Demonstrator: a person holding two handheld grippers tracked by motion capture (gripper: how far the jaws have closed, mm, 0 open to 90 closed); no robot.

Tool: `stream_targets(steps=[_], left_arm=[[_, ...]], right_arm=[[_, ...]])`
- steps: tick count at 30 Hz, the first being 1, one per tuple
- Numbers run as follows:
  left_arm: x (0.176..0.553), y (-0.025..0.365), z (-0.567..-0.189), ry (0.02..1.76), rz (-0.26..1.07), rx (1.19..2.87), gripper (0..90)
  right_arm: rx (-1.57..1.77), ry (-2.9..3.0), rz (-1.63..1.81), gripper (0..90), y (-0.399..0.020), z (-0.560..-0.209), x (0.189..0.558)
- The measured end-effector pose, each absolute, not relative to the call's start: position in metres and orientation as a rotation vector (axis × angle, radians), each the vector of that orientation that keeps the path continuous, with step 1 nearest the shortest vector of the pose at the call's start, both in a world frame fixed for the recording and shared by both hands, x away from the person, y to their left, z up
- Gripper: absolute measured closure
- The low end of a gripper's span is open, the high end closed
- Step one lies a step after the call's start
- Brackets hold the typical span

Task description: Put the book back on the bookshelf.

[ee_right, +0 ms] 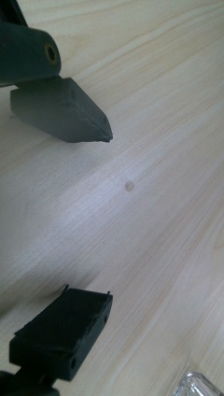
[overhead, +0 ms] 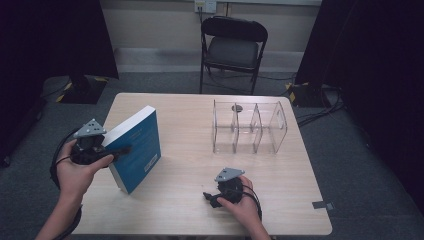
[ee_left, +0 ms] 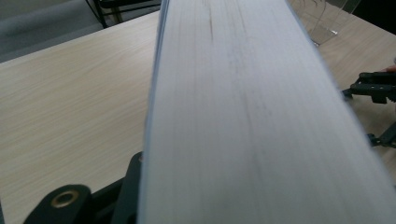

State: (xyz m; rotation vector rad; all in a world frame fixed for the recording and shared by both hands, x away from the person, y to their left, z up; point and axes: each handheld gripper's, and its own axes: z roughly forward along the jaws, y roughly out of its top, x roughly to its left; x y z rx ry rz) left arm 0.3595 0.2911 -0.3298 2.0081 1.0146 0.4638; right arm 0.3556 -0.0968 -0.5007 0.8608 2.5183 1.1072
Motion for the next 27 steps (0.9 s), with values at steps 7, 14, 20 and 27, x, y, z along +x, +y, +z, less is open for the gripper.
stream_targets(steps=[7, 14, 20, 27], left_arm=[[0.362, 0.273, -0.316, 0.939, 0.478, 2.016, 61.9], [0.362, 0.251, -0.307, 0.871, 0.448, 2.027, 61.9], [0.355, 0.219, -0.314, 0.774, 0.374, 2.055, 61.9], [0.343, 0.198, -0.326, 0.692, 0.284, 2.062, 61.8]], right_arm=[[0.86, 2.519, 1.106, 16.9, -0.097, -0.501, 0.355], [0.862, 2.519, 1.107, 16.9, -0.097, -0.501, 0.355], [0.864, 2.518, 1.105, 17.0, -0.097, -0.501, 0.355], [0.857, 2.516, 1.108, 17.0, -0.097, -0.501, 0.355]])
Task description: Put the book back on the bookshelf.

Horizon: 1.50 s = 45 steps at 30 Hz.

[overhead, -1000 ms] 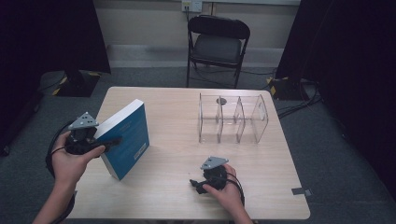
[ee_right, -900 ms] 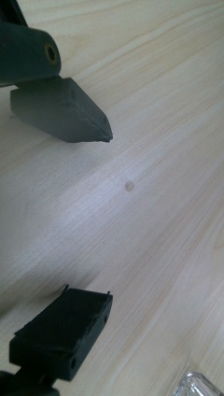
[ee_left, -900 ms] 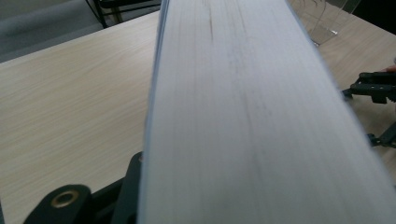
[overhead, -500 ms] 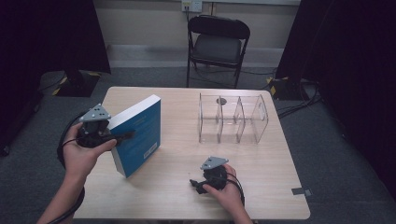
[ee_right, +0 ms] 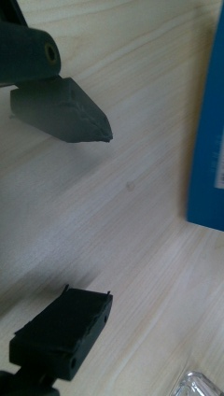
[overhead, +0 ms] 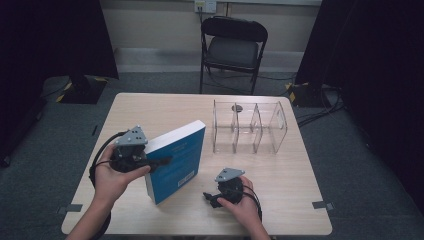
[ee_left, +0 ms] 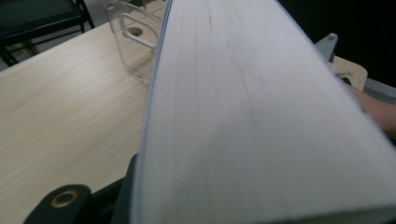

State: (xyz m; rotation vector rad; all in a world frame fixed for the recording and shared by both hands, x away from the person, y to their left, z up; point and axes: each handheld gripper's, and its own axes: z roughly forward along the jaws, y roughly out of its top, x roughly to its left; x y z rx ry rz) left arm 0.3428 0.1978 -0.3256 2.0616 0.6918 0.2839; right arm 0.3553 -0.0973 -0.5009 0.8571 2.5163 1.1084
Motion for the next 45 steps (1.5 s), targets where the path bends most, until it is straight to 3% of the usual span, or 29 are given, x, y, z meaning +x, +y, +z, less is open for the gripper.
stream_targets(steps=[14, 27, 45], left_arm=[[0.333, 0.221, -0.346, 0.677, 0.275, 2.034, 61.0], [0.329, 0.219, -0.346, 0.67, 0.322, 2.054, 58.8], [0.326, 0.221, -0.349, 0.673, 0.386, 2.066, 42.6]], right_arm=[[0.867, 2.514, 1.108, 16.9, -0.099, -0.501, 0.354], [0.868, 2.512, 1.104, 16.9, -0.099, -0.501, 0.353], [0.84, 2.577, 1.12, 17.9, -0.094, -0.495, 0.356]])
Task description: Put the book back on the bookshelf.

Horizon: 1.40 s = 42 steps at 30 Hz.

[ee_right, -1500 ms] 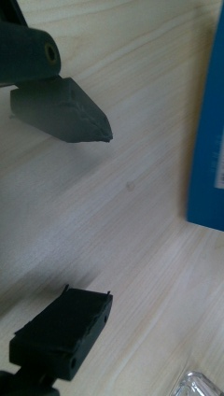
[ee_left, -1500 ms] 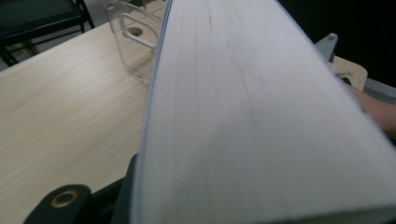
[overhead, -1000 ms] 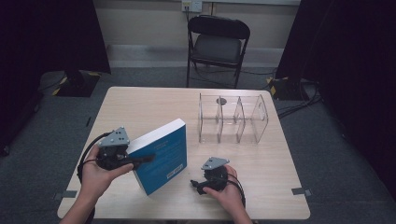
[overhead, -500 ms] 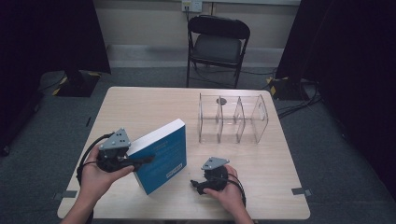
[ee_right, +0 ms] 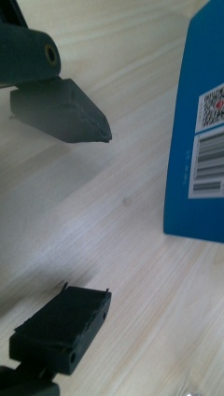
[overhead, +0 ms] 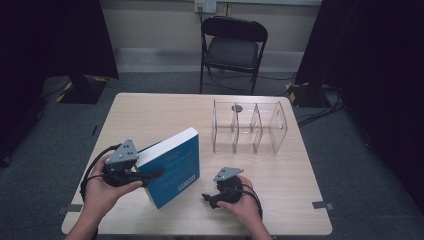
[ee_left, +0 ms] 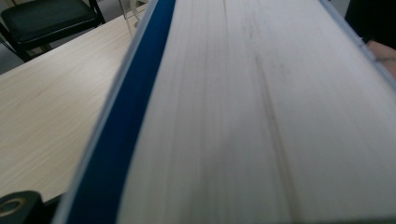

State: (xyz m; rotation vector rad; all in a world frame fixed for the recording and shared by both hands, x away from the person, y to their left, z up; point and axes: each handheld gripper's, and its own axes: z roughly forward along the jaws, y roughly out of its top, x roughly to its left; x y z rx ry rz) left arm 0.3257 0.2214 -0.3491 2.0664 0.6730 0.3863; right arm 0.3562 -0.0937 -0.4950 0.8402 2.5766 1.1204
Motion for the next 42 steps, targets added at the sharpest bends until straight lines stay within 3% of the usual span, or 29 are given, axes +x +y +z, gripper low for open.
stream_targets(steps=[14, 42], left_arm=[[0.321, 0.227, -0.35, 0.696, 0.401, 2.061, 33.2], [0.315, 0.232, -0.364, 0.699, 0.374, 2.05, 31.3]], right_arm=[[0.742, 2.65, 1.089, 18.1, -0.096, -0.463, 0.362], [0.543, 2.725, 1.052, 20.0, -0.086, -0.398, 0.388]])
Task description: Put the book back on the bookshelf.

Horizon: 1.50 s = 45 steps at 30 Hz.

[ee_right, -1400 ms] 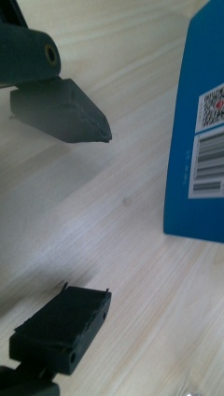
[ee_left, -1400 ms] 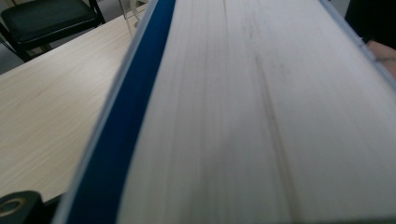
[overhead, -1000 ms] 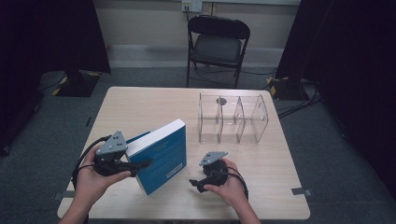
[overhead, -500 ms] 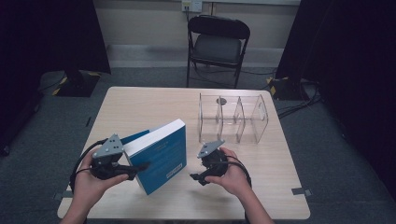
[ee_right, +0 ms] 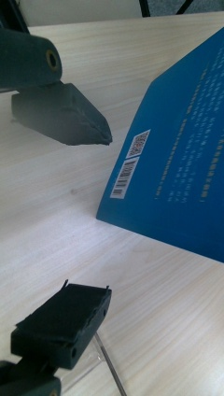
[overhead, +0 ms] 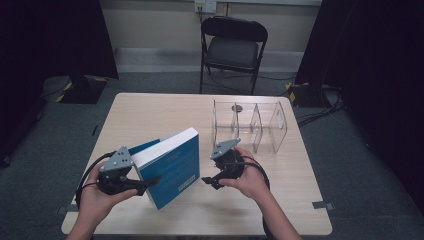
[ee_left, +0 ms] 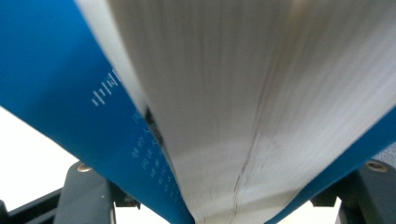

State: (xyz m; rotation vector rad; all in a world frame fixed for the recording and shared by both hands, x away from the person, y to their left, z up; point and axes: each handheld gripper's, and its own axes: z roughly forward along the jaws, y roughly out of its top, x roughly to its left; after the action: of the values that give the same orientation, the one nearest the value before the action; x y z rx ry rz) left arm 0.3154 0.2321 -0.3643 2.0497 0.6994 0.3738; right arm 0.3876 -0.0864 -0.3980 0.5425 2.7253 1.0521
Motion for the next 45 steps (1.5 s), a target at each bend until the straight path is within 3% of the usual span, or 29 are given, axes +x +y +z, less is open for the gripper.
stream_targets(steps=[21, 45], left_arm=[[0.315, 0.232, -0.366, 0.697, 0.368, 2.057, 32.1], [0.315, 0.23, -0.369, 0.7, 0.338, 2.06, 32.3]], right_arm=[[0.447, 2.734, 1.145, 19.9, -0.069, -0.341, 0.411], [0.336, 2.812, 1.1, 19.3, -0.044, -0.31, 0.429]])
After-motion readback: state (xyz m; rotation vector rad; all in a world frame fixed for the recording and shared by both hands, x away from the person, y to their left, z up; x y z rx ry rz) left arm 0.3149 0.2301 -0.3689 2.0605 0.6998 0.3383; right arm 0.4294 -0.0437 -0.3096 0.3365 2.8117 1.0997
